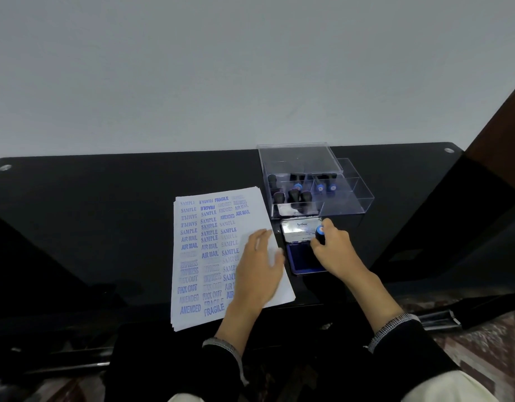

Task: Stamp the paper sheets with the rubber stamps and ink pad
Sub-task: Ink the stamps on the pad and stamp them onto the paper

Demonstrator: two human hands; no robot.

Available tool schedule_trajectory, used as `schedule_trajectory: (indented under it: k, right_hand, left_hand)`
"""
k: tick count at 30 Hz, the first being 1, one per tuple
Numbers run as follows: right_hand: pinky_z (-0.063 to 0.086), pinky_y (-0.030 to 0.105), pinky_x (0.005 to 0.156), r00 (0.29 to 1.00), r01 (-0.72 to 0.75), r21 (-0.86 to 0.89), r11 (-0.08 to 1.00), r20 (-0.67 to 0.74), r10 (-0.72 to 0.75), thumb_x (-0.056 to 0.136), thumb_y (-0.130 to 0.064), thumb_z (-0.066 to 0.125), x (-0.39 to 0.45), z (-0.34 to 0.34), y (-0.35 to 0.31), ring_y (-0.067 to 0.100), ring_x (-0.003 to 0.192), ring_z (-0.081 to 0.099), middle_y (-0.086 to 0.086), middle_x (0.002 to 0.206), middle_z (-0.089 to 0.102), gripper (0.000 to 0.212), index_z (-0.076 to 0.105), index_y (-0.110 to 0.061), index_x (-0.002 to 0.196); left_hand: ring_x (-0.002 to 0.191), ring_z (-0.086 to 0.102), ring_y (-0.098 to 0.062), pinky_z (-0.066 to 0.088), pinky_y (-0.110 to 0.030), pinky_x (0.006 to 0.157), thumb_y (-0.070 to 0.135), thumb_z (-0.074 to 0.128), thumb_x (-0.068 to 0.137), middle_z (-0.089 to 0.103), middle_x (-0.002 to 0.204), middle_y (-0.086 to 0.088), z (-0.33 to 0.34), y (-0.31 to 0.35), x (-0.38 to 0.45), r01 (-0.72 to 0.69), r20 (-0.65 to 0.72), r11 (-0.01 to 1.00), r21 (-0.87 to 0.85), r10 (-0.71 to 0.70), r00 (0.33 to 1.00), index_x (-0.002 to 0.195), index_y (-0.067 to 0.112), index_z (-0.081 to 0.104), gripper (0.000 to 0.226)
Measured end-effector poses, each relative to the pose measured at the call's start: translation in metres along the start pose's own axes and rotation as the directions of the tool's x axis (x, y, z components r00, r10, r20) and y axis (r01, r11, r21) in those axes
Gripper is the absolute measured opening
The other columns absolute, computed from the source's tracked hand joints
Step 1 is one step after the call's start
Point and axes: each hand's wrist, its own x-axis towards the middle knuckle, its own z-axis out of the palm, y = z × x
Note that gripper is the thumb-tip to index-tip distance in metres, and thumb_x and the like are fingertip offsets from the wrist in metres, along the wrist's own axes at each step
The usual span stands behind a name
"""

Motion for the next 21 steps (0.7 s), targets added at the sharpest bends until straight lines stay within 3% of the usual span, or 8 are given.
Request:
schedule_trajectory:
  k: [4,7,9,12,15,21]
  right_hand:
    - [0.038,0.033,0.05,1.0,0.0,-0.033,0.999,-0.009,0.0,0.092,-0.01,0.051,-0.001,0.002,0.001,0.018,0.054,0.044,0.009,0.075,0.051,0.013,0.038,-0.011,0.094]
    - [0.038,0.027,0.046,0.999,0.036,-0.157,0.987,-0.031,-0.041,0.092,-0.011,0.053,-0.003,0.006,0.0,0.019,0.056,0.052,0.009,0.076,0.055,0.016,0.038,-0.011,0.097]
    - [0.037,0.024,0.045,0.997,0.054,-0.207,0.977,-0.046,-0.064,0.091,-0.01,0.054,-0.003,0.008,0.0,0.019,0.058,0.054,0.009,0.077,0.056,0.017,0.039,-0.01,0.097]
    - [0.042,0.031,0.05,0.999,0.0,-0.071,0.997,-0.051,-0.004,0.09,-0.008,0.054,-0.002,0.007,0.003,0.019,0.058,0.051,0.01,0.079,0.055,0.015,0.041,-0.009,0.098]
    - [0.044,0.033,0.053,0.998,-0.018,0.002,1.0,-0.054,0.018,0.09,-0.006,0.053,-0.002,0.006,0.003,0.02,0.061,0.052,0.011,0.082,0.056,0.014,0.043,-0.009,0.099]
    - [0.031,0.022,0.043,0.991,0.07,-0.209,0.975,-0.098,-0.092,0.09,-0.008,0.055,-0.007,0.012,0.0,0.018,0.056,0.052,0.005,0.071,0.053,0.018,0.037,-0.011,0.092]
  left_hand:
    - [0.131,0.043,-0.011,0.034,-0.03,0.11,0.016,0.046,0.101,0.049,0.14,0.006,-0.044,-0.024,0.019,0.076,-0.171,0.997,0.022,-0.071,0.983,0.132,0.021,0.054,0.033]
    - [0.127,0.047,-0.013,0.036,-0.027,0.103,0.011,0.046,0.1,0.054,0.135,0.005,-0.079,-0.051,0.028,0.128,-0.247,0.989,0.076,-0.105,0.963,0.13,0.017,0.057,0.032]
    - [0.13,0.044,-0.014,0.037,-0.033,0.106,0.011,0.046,0.099,0.053,0.137,0.002,-0.096,-0.07,0.03,0.152,-0.274,0.979,0.133,-0.111,0.955,0.131,0.014,0.057,0.033]
    - [0.144,0.027,-0.017,0.031,-0.046,0.115,0.013,0.045,0.1,0.049,0.143,-0.001,-0.112,-0.094,0.029,0.207,-0.278,0.963,0.174,-0.153,0.948,0.134,0.011,0.054,0.035]
    - [0.148,0.016,-0.017,0.018,-0.047,0.12,0.019,0.044,0.101,0.043,0.149,-0.001,-0.119,-0.111,0.028,0.222,-0.244,0.953,0.208,-0.17,0.955,0.138,0.013,0.051,0.038]
    - [0.149,0.011,-0.018,0.008,-0.042,0.122,0.027,0.044,0.102,0.037,0.154,0.0,-0.114,-0.124,0.022,0.211,-0.225,0.943,0.256,-0.154,0.962,0.142,0.014,0.047,0.042]
